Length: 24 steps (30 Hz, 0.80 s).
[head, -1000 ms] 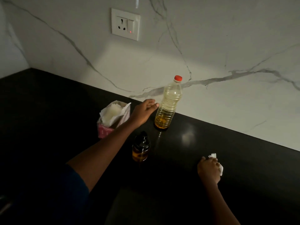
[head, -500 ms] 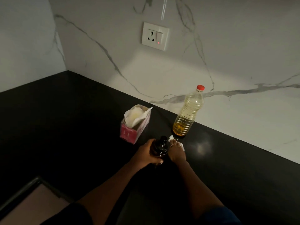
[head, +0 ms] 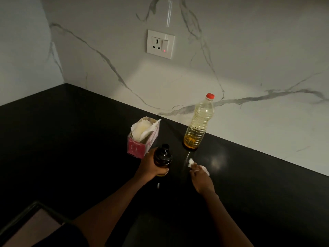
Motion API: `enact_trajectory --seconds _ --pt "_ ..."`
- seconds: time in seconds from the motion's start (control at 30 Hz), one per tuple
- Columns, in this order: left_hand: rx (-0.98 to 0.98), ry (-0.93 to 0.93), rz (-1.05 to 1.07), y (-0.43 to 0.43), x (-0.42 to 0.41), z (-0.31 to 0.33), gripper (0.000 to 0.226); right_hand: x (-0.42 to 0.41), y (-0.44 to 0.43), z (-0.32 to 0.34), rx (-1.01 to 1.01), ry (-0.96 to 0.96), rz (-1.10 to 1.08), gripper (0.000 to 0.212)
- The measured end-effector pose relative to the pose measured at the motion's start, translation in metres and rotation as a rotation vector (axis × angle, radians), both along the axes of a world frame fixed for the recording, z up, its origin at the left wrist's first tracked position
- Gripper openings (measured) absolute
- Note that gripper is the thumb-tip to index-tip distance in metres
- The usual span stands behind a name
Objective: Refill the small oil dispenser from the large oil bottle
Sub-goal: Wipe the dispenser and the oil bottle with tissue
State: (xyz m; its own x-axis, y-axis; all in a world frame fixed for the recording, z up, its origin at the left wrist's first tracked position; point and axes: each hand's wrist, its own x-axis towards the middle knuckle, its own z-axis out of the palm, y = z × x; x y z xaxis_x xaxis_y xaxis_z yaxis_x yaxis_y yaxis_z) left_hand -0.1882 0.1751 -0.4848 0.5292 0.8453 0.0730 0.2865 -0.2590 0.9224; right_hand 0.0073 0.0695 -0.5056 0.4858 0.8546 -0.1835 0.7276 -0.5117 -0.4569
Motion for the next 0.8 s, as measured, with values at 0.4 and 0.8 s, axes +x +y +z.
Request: enact_trajectory --seconds 0.4,0.8 --pt "0.022 -0.026 -0.025 0.031 0.012 0.041 0.082 -0.050 0.044 -0.007 0.038 0.010 -0.305 0.049" --pt "0.048 0.037 0.023 0.022 0.074 0.020 0.080 -0.066 -0.008 -0.018 0.081 -0.113 0.153 0.046"
